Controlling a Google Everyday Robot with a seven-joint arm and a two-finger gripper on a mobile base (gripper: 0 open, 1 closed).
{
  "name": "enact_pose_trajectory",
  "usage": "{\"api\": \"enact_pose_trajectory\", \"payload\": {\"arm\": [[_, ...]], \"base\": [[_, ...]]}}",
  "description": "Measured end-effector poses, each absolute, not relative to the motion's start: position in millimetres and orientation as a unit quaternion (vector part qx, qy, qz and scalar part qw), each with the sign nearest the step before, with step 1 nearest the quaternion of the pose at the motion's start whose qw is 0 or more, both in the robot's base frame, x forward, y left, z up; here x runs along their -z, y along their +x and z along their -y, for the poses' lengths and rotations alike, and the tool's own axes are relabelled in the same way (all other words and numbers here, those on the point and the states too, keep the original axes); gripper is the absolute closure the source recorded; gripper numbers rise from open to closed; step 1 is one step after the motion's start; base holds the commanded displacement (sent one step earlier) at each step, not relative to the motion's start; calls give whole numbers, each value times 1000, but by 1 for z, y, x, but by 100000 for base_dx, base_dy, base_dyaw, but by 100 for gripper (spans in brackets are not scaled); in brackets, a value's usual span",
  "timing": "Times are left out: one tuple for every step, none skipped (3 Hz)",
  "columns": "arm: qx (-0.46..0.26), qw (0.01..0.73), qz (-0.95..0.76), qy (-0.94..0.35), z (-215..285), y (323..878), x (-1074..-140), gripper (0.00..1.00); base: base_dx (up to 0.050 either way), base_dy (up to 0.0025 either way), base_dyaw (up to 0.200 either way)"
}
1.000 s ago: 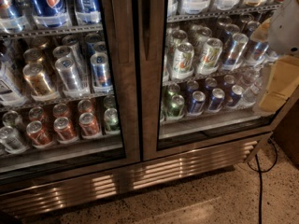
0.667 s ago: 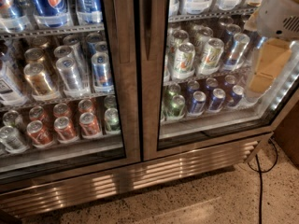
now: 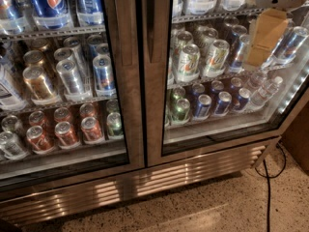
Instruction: Open left fridge door
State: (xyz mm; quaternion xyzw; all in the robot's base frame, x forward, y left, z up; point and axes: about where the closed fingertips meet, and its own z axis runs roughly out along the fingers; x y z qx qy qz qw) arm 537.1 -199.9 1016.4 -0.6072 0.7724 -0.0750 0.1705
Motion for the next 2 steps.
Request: {"api": "enact_pose_trajectory", "payload": {"arm": [[77, 177, -771, -607, 198, 540, -1018, 0], [71, 175, -770, -610, 195, 539, -1009, 0]], "base": [[0, 0, 0], [0, 0, 0]]}}
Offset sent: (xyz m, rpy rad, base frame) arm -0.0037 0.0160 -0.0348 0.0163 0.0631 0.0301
